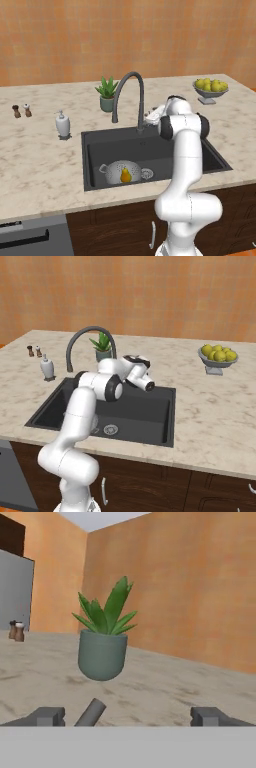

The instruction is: Put the colander in the sink, put the pear in the colander, and turn on the sink faucet and pour water over the colander.

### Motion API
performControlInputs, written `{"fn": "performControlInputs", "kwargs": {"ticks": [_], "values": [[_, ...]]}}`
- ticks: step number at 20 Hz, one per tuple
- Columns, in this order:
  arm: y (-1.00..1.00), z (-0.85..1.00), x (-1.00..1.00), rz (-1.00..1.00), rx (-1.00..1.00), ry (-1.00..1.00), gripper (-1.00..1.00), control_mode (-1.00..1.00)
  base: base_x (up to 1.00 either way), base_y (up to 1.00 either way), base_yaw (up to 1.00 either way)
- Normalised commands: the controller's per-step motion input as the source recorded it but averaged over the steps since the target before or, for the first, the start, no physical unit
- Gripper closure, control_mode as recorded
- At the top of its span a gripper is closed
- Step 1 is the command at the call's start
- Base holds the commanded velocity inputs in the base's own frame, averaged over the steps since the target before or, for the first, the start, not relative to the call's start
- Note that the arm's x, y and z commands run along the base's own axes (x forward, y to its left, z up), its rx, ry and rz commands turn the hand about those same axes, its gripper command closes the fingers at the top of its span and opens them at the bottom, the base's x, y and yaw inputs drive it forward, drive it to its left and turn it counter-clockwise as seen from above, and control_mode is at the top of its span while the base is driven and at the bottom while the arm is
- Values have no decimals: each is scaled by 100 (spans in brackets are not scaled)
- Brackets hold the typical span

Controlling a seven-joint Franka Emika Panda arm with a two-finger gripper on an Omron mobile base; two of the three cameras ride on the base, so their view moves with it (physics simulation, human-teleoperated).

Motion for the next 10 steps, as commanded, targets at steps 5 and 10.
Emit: {"fn": "performControlInputs", "kwargs": {"ticks": [5, 10], "values": [[0, -9, 36, -16, 0, 0, -100, -100, 0, 0, 0], [-2, -11, 27, -9, 0, 0, 100, -100, 0, 0, 0]]}}
